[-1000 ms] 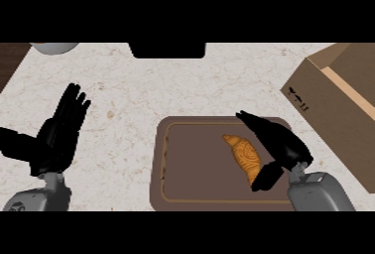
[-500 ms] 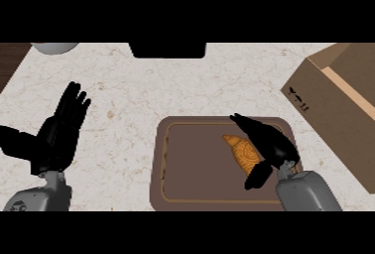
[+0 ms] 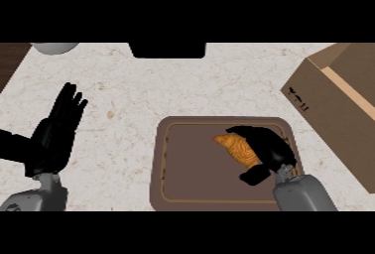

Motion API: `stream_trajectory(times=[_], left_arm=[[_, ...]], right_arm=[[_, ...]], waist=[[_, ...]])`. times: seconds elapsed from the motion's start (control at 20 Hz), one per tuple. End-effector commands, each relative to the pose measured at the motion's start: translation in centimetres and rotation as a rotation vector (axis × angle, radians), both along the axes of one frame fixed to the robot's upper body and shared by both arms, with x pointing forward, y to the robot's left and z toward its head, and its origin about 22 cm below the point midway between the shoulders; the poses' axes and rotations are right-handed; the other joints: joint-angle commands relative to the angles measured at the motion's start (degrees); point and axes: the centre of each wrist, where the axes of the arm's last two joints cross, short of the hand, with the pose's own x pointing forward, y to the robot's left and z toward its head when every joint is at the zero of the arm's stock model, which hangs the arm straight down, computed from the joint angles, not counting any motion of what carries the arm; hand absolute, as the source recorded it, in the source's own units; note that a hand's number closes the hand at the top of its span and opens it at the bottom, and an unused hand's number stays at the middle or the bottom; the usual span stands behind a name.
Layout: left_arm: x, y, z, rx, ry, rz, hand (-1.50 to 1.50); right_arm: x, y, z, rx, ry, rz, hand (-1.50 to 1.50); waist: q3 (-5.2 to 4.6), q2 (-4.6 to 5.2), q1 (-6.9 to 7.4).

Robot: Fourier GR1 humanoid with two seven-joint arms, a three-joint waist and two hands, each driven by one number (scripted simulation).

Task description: Pick the croissant from the tray and place it in the cardboard box

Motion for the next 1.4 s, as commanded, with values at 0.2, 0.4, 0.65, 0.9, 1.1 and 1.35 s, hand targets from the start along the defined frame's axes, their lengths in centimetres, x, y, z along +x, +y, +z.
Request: stream_trajectory(times=[0.2, 0.4, 0.65, 0.9, 1.1, 1.35], left_arm=[[1.1, -0.2, -0.7, -0.019, 0.006, -0.006, 0.00], [-0.6, -2.5, 0.3, -0.010, -0.001, 0.005, 0.00], [-0.1, -0.5, -0.3, -0.007, -0.005, 0.005, 0.00], [-0.5, -1.0, -1.6, -0.008, 0.022, -0.007, 0.00], [0.2, -0.8, -0.6, 0.005, 0.007, 0.022, 0.00], [-0.6, -2.1, -0.2, 0.006, 0.006, 0.004, 0.00]], right_arm=[[-0.1, 0.8, -0.8, -0.066, -0.109, 0.110, 1.50], [-2.5, 0.0, -0.6, -0.050, -0.163, 0.078, 1.50], [-6.4, 4.9, -1.0, -0.074, -0.257, 0.187, 1.50], [-10.4, 8.3, 0.5, -0.099, -0.363, 0.251, 1.50], [-12.5, 5.9, 3.6, -0.074, -0.456, 0.262, 1.50], [-15.7, 6.0, 8.9, -0.094, -0.538, 0.317, 1.50]], waist=[[0.00, 0.03, -0.04], [0.01, -0.07, -0.16], [-0.01, -0.11, -0.36], [-0.02, -0.08, -0.35], [0.00, -0.09, -0.47], [-0.01, -0.19, -0.39]])
